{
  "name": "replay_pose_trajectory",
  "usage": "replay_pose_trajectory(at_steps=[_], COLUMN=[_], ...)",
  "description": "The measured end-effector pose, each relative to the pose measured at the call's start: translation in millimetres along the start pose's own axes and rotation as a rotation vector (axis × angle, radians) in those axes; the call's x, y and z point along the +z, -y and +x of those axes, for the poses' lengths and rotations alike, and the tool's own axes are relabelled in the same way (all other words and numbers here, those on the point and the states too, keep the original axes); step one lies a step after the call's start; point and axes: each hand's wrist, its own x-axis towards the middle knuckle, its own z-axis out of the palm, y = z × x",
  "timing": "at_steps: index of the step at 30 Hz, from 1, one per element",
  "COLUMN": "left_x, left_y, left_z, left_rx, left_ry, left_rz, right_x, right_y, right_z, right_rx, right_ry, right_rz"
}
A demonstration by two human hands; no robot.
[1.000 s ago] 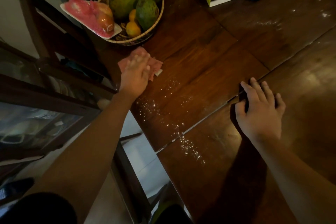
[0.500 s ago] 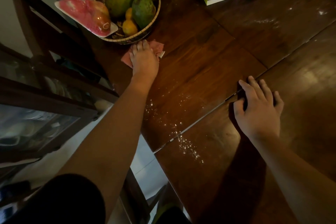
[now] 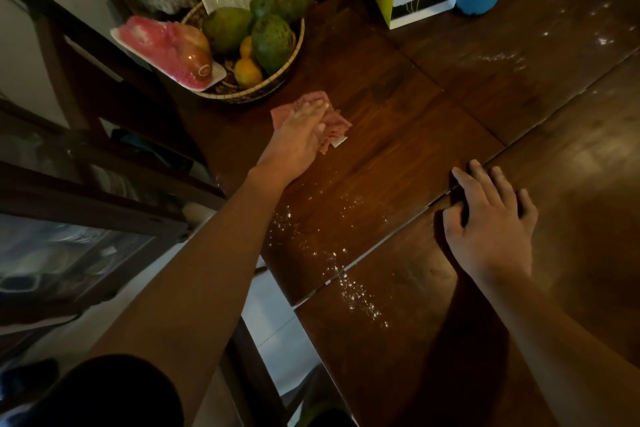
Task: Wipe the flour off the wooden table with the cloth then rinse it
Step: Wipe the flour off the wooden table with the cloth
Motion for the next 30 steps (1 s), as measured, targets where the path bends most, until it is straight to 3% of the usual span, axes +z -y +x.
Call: replay_pose_trajectory(at_steps=[7,16,22,27,30], left_x=[14,8,3,4,3], left_y=[15,-9,-11,-15,-16], left_z=[4,115,181,211,205], left_rx=[-0.180,-0.124,-0.170,-0.096,-0.057], left_ry=[-0.185,-0.046,-0.070,-0.069,-0.063], left_rz=[0.032,0.163,0.204,0.115,-0.153], right_x=[-1,3,4,4,3], right_y=[-1,-4,-6,-6,-6], right_z=[1,1,2,2,2], right_rx=[0.006,0.008,0.022,0.036,0.038], right_ry=[0.028,0.028,0.031,0.040,0.045], right_rz=[-0.005,0.002,-0.007,0.007,0.016])
